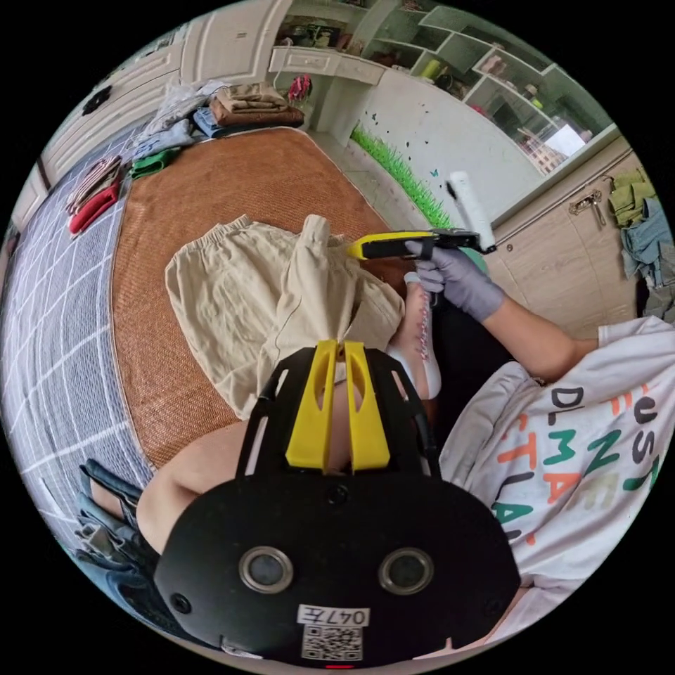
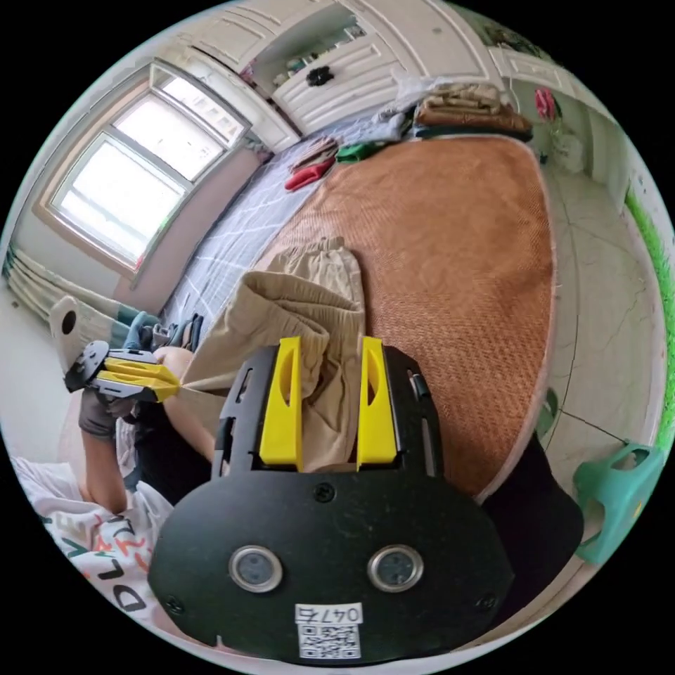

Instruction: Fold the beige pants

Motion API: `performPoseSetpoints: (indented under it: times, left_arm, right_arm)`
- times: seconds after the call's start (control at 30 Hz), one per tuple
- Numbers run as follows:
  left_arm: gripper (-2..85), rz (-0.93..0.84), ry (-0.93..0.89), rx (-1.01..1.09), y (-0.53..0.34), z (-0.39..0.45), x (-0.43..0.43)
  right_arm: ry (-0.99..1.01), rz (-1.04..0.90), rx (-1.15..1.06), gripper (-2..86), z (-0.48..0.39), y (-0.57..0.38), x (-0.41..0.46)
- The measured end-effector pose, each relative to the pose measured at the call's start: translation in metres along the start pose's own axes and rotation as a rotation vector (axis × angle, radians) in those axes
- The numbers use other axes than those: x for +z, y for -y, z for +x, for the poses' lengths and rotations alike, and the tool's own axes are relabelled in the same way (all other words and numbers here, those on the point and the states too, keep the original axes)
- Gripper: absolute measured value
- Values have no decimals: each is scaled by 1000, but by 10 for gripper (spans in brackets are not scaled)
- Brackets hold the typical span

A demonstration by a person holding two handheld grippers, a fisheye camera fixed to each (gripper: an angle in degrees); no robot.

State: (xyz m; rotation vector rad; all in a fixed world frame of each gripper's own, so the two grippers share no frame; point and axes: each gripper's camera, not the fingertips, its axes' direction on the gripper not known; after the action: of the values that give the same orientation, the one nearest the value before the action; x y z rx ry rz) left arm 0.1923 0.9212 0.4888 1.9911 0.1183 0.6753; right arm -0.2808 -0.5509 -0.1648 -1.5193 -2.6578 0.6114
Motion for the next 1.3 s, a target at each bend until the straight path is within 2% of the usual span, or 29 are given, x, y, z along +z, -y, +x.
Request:
performPoseSetpoints:
  times: [0.1,0.23,0.33,0.4,0.53,0.67,0.83,0.93,1.0,1.13,1.2,1.3]
  left_arm:
    - [-3,-4,41,-13,-10,6,-14]
    - [-6,-47,103,18,-15,18,-29]
    - [-7,-31,125,29,-18,25,-46]
    - [-7,19,114,17,-22,28,-60]
    - [-6,79,97,-8,-30,32,-75]
    - [-1,120,128,-51,-39,37,-88]
    - [35,231,123,-37,-36,50,-116]
    - [84,139,105,97,-7,70,-109]
    - [148,-19,92,216,28,92,-79]
    - [192,-261,147,326,61,127,-18]
    - [186,-366,221,350,60,139,11]
    - [84,-364,206,336,50,138,24]
  right_arm:
    - [118,33,-20,66,-8,6,-3]
    - [49,30,-71,115,-28,2,-5]
    - [2,-26,-23,133,-21,0,8]
    - [13,-22,44,120,-10,-3,11]
    - [93,53,37,23,-8,-10,0]
    - [342,65,-227,-1,-46,-19,-22]
    - [534,-77,-648,-4,-134,-72,-30]
    - [555,-151,-771,-4,-167,-118,-21]
    - [504,-188,-798,-4,-183,-149,-10]
    - [453,-227,-824,-4,-198,-174,-5]
    - [429,-224,-843,-4,-204,-182,-10]
    - [437,-203,-821,-4,-205,-193,-15]
